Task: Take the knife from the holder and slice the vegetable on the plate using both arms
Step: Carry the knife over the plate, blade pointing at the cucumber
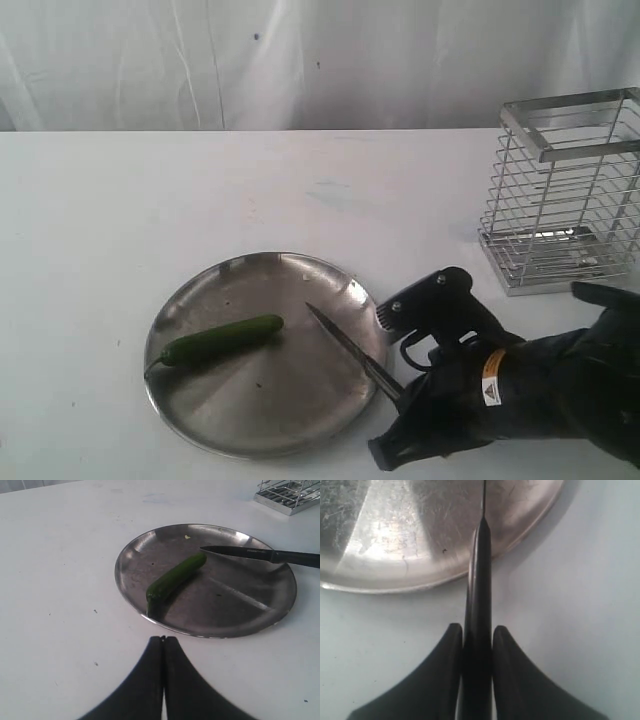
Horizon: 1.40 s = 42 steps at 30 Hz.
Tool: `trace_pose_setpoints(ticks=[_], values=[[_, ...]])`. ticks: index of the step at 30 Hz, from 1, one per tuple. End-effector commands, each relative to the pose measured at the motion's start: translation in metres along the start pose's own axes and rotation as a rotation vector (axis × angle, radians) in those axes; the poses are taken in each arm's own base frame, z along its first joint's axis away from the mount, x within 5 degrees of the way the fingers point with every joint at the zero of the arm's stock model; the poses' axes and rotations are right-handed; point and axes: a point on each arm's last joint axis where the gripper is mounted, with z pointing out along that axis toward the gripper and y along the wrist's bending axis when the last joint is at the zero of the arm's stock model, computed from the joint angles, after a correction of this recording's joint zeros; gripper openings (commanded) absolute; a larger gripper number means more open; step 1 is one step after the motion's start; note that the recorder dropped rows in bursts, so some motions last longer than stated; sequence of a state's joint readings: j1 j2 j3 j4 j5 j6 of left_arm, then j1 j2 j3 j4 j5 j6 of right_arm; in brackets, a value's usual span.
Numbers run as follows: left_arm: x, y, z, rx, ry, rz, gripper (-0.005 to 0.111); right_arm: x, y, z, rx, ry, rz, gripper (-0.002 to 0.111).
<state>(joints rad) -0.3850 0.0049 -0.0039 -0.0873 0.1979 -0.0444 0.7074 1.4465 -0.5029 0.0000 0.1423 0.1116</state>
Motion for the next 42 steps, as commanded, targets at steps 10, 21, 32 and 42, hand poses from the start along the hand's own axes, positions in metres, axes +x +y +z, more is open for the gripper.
trace_pose_setpoints(ticks=[10, 21, 32, 42], values=[[0.001, 0.000, 0.000, 0.000, 0.002, -0.009, 0.000, 0.005, 0.009, 0.010, -0.010, 0.106, -0.047, 0.005], [0.001, 0.000, 0.000, 0.000, 0.002, -0.009, 0.000, 0.006, 0.009, 0.011, -0.010, 0.116, -0.052, 0.020], [0.001, 0.000, 0.000, 0.000, 0.002, -0.009, 0.000, 0.006, 0.009, 0.011, -0.011, 0.115, -0.061, 0.020], [0.001, 0.000, 0.000, 0.000, 0.002, -0.009, 0.000, 0.005, 0.010, 0.021, -0.006, 0.155, -0.061, 0.020]])
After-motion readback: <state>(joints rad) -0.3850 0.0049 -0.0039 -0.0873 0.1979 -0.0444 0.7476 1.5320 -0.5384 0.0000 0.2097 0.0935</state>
